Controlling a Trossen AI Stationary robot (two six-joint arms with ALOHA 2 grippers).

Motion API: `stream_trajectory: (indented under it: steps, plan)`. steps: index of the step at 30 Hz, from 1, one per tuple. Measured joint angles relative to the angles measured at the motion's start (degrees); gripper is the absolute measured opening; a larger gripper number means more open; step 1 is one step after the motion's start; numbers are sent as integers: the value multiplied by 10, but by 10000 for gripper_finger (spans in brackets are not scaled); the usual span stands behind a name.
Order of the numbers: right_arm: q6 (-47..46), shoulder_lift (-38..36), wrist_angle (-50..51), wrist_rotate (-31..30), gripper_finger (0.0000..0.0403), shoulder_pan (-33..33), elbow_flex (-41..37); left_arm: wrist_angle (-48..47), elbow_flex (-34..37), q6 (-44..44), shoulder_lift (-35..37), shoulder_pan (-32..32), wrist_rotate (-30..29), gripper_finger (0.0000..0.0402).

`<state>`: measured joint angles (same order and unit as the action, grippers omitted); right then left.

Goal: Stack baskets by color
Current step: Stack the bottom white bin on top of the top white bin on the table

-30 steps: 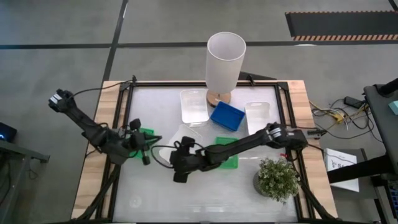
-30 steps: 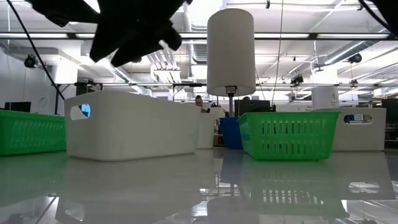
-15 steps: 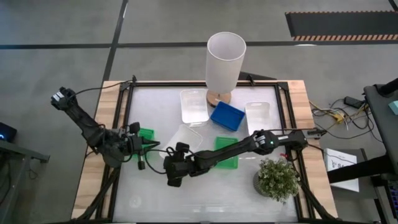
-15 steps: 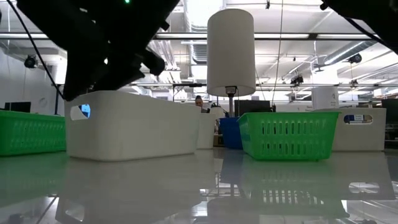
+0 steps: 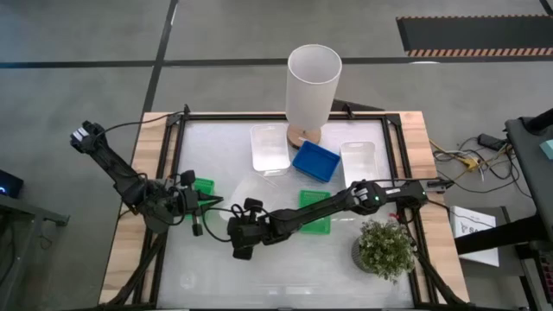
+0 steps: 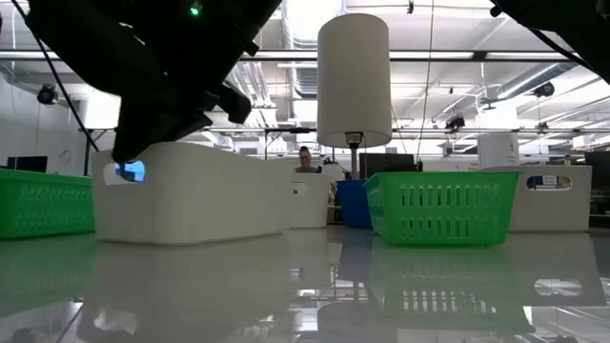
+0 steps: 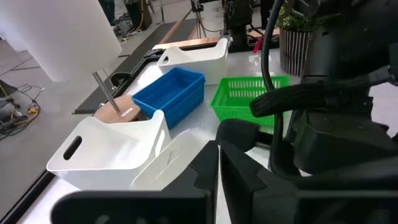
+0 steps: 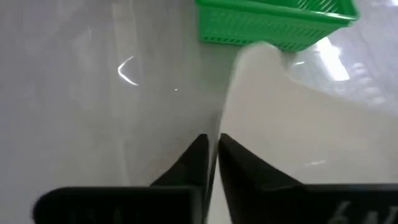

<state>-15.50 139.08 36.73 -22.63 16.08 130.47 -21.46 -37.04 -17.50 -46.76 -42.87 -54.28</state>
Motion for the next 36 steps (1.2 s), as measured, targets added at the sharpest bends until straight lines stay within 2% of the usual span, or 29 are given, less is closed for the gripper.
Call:
stream_trajectory:
  steps: [5,10,20,28,32,36]
  plan:
    - [49,-3,15,4,9,9,-2,0,0,-7,0,0,0,1]
    - [93,-42,77,27,9,26,-1,1,0,-20,5,0,0,1]
    - [138,-90,213,20,9,47,-1,12,-2,-31,17,0,0,1]
    - [177,-135,266,9,8,45,-1,15,-2,-31,17,0,-8,1]
    - [199,-156,289,-27,8,29,-1,15,-4,-31,18,0,-31,2]
    - [219,-176,290,-31,8,1,-2,20,-2,-31,24,0,-98,2]
